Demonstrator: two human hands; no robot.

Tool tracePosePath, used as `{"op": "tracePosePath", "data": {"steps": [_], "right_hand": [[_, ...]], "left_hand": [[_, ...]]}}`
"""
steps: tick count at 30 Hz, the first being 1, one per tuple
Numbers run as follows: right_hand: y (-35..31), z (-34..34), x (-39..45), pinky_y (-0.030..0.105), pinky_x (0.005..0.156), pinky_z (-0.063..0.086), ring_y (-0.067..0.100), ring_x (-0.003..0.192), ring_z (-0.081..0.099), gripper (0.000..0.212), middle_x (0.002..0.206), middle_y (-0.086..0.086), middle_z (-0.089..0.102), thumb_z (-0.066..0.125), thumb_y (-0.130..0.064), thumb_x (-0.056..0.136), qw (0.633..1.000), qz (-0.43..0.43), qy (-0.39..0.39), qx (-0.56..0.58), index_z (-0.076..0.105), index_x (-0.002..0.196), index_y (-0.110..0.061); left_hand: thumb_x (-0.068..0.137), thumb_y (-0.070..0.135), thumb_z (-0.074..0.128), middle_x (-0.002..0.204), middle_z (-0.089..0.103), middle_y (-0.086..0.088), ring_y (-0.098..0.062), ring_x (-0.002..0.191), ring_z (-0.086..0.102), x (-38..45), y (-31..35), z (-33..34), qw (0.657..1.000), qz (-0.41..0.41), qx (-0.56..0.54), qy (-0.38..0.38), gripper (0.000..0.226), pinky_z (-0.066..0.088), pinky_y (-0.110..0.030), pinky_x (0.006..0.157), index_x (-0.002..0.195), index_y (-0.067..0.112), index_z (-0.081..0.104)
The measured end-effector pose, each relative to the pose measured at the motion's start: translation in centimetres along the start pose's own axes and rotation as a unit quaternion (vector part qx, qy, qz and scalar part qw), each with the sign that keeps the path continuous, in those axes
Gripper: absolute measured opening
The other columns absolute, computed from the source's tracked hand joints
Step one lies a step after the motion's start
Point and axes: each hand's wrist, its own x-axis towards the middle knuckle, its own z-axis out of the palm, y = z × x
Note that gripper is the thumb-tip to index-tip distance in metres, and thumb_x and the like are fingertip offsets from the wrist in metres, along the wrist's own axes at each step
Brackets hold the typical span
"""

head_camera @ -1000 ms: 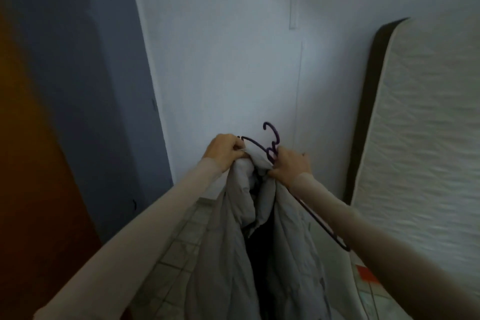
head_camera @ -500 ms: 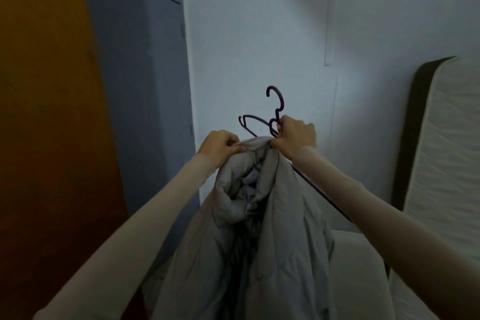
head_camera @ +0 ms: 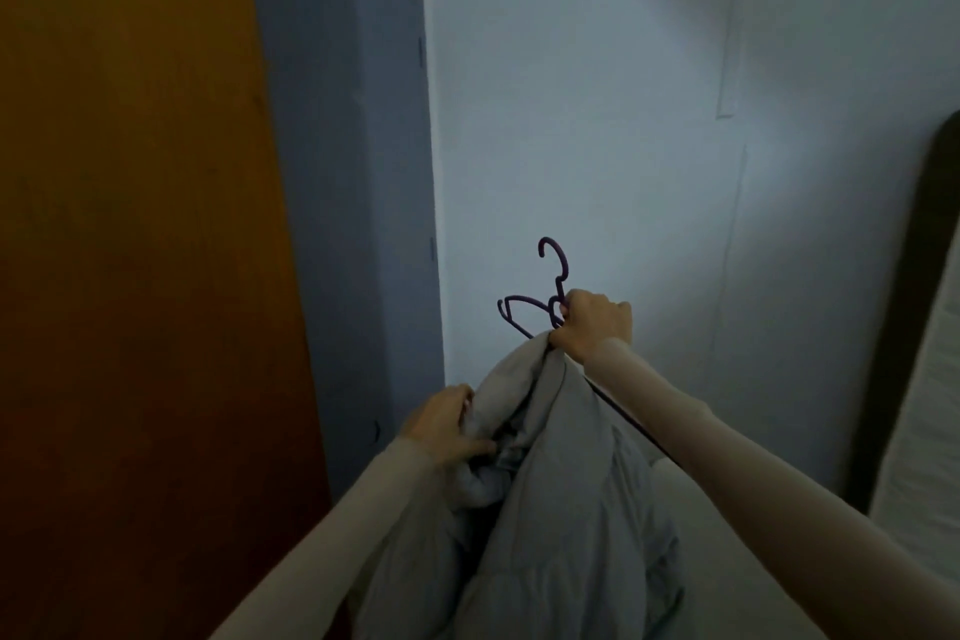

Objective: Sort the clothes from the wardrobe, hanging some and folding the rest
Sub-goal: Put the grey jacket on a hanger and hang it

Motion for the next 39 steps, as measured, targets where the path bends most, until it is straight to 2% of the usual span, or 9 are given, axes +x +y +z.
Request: {"op": "tracePosePath", "data": {"steps": [3,8,11,14,17,21,29,36,39], "right_hand": [[-0.5,0.5,0.3,0.032,0.084,0.03,0.025,0.095,0.058,0.017,0.101,0.003,0.063,0.059,-0.016,0.077,1.0,-0.011,-0.01,0.022,0.048,0.091,-0.017],[-2.2,0.8,0.1,0.032,0.085,0.031,0.026,0.095,0.059,0.026,0.101,0.002,0.064,0.06,-0.022,0.08,0.995,-0.089,-0.012,0.037,0.053,0.103,-0.013],[-2.9,0.5,-0.1,0.033,0.087,0.033,0.027,0.096,0.058,0.023,0.102,0.005,0.063,0.061,-0.024,0.08,0.989,-0.132,-0.02,0.056,0.052,0.098,-0.013],[-3.6,0.1,-0.1,0.033,0.086,0.034,0.027,0.098,0.057,0.023,0.102,0.006,0.062,0.062,-0.025,0.079,0.982,-0.166,-0.04,0.079,0.045,0.09,-0.016],[-4.1,0.2,-0.4,0.032,0.082,0.035,0.028,0.097,0.057,0.025,0.098,0.007,0.06,0.064,-0.026,0.078,0.973,-0.196,-0.067,0.102,0.044,0.088,-0.015],[-4.6,0.9,-1.2,0.032,0.079,0.038,0.028,0.093,0.057,0.027,0.086,0.005,0.053,0.067,-0.025,0.079,0.963,-0.203,-0.111,0.137,0.043,0.076,-0.015],[-8.9,3.3,-4.1,0.033,0.076,0.038,0.026,0.086,0.056,0.032,0.086,0.006,0.055,0.069,-0.023,0.079,0.925,-0.234,-0.211,0.21,0.04,0.068,-0.019],[-15.6,3.2,-8.5,0.036,0.083,0.042,0.027,0.096,0.059,0.024,0.094,0.005,0.059,0.066,-0.025,0.08,0.889,-0.299,-0.238,0.252,0.044,0.076,-0.02],[-17.7,2.1,-10.1,0.037,0.086,0.042,0.021,0.09,0.059,0.019,0.083,-0.001,0.06,0.057,-0.04,0.089,0.839,-0.301,-0.243,0.381,0.051,0.087,-0.022]], "left_hand": [[0.088,0.025,0.058,0.11,0.062,-0.014,-0.027,0.097,0.059,-1.3,-1.0,0.7,0.993,-0.094,-0.006,0.071,0.019,0.044,-0.03,0.072,0.096,0.008,0.056],[0.093,0.012,0.047,0.112,0.062,-0.022,-0.037,0.104,0.058,-2.0,-1.5,-0.6,0.955,-0.23,-0.04,0.182,0.025,0.046,-0.039,0.081,0.106,-0.001,0.063],[0.092,0.011,0.052,0.1,0.064,-0.02,-0.033,0.098,0.06,-3.4,-1.6,-2.3,0.932,-0.27,-0.093,0.223,0.02,0.044,-0.037,0.073,0.096,0.0,0.068],[0.091,0.012,0.057,0.087,0.061,-0.016,-0.025,0.083,0.058,-5.4,-1.5,-3.6,0.913,-0.284,-0.128,0.264,0.015,0.038,-0.03,0.063,0.078,0.007,0.064],[0.09,0.013,0.06,0.084,0.061,-0.014,-0.021,0.078,0.057,-7.4,-1.5,-4.9,0.894,-0.293,-0.142,0.308,0.014,0.039,-0.029,0.063,0.077,0.008,0.063],[0.089,0.015,0.063,0.072,0.056,-0.007,-0.015,0.068,0.05,-10.2,-0.8,-6.6,0.897,-0.274,-0.146,0.315,0.017,0.036,-0.025,0.057,0.073,0.009,0.062],[0.086,0.019,0.066,0.05,0.036,0.0,-0.012,0.047,0.032,-16.8,-0.2,-11.4,0.904,-0.244,-0.11,0.332,0.042,0.027,-0.025,0.052,0.051,0.015,0.043],[0.09,0.022,0.061,0.052,0.038,-0.003,-0.016,0.049,0.035,-22.6,-1.3,-14.9,0.869,-0.235,-0.15,0.41,0.04,0.028,-0.028,0.055,0.055,0.012,0.044],[0.09,0.021,0.06,0.053,0.039,-0.003,-0.016,0.05,0.036,-24.7,-1.9,-15.9,0.859,-0.241,-0.164,0.421,0.04,0.029,-0.029,0.056,0.055,0.013,0.044]]}}
